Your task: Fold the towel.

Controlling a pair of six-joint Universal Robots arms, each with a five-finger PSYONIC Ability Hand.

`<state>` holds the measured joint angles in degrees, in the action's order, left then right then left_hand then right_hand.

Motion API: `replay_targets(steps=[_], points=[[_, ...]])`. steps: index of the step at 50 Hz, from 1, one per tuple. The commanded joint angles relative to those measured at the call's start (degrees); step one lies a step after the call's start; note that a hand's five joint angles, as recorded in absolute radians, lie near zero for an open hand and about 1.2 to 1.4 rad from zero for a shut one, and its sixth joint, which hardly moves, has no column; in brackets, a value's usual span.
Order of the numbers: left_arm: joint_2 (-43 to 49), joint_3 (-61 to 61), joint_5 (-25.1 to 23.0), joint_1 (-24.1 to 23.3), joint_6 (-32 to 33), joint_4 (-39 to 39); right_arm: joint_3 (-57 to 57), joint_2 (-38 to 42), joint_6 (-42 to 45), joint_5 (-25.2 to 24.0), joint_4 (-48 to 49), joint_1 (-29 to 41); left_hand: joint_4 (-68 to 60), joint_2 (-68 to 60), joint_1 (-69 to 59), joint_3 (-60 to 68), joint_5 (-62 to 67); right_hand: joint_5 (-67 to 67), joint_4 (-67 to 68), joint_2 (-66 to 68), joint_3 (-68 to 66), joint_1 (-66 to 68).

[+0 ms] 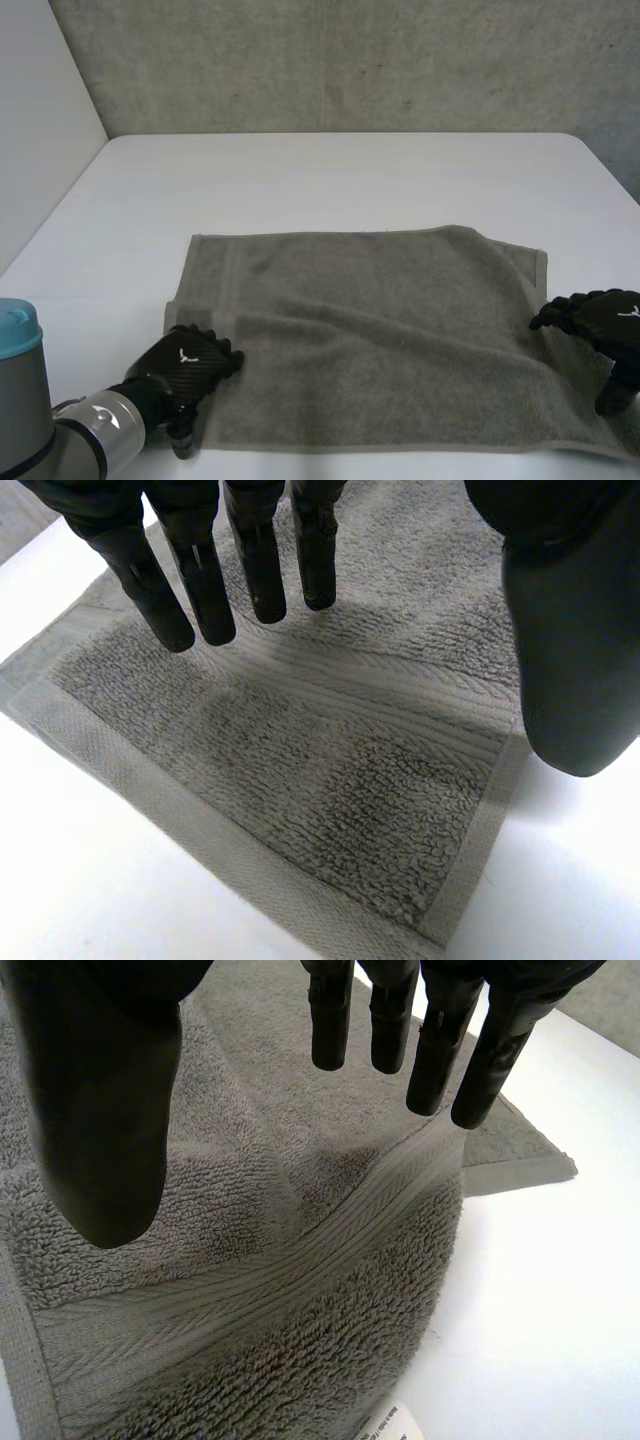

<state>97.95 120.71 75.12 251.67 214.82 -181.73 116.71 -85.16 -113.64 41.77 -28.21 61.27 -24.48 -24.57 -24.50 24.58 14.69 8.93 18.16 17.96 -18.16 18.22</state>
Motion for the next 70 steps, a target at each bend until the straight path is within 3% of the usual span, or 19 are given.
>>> replay_targets(steps=[1, 6, 11, 13, 28, 31, 33, 36, 70], points=[[0.83, 0.05, -0.06, 0.40, -0.19, 0.06, 0.10, 0.00, 0.09, -0.02, 0.00, -0.01, -3.23, -3.14, -3.21, 3.13, 3.02, 0.07, 0.84, 1.04, -0.84, 0.77], [1.10, 0.31, 0.03, 0.58, -0.19, -0.02, 0.19, 0.00, 0.09, -0.02, 0.00, -0.01, -11.98, -11.88, -11.96, 11.88, 11.76, 0.07, 0.84, 1.04, -0.84, 0.77], [-0.39, 1.10, 0.03, 2.07, -0.28, -0.02, 0.45, 0.00, 0.17, -0.02, 0.08, -0.01, -37.99, -37.90, -37.97, 37.89, 37.78, 0.24, 1.01, 1.21, -1.01, 0.94], [-1.35, 1.19, 0.03, 2.33, -0.28, 0.06, 0.54, 0.00, 0.26, -0.02, 0.08, -0.01, -40.72, -40.62, -40.70, 40.61, 40.50, 0.24, 1.01, 1.21, -1.01, 0.94], [-4.61, 4.88, -0.76, 3.65, -0.28, 0.24, 0.71, 0.00, 0.61, -0.02, 0.08, -0.10, -40.91, -40.81, -40.89, 40.81, 40.70, 0.24, 1.01, 1.21, -1.01, 0.94], [-4.53, 5.50, -0.76, 3.65, -0.19, 0.24, 0.71, 0.00, 0.61, -0.02, 0.00, -0.10, -36.54, -36.44, -36.52, 36.44, 36.32, 0.24, 1.01, 1.21, -1.01, 0.94], [-4.35, 6.02, -0.76, 3.74, -0.02, -0.02, 0.63, 0.00, 0.61, -0.02, 0.08, -0.10, -22.96, -22.87, -22.94, 22.86, 22.75, 0.24, 1.01, 1.21, -1.01, 0.94], [-4.18, 6.20, -0.85, 3.74, 0.42, -0.64, 0.71, 0.00, 0.70, -0.02, 0.08, -0.01, -21.57, -21.47, -21.55, 21.47, 21.36, 0.24, 1.01, 1.21, -1.01, 0.94], [-1.10, 6.29, -0.67, 4.88, 1.39, -4.59, 1.42, 0.00, 0.97, -0.02, 0.17, -0.01, -23.92, -23.83, -23.90, 23.82, 23.71, 0.24, 1.01, 1.21, -1.01, 0.94]])
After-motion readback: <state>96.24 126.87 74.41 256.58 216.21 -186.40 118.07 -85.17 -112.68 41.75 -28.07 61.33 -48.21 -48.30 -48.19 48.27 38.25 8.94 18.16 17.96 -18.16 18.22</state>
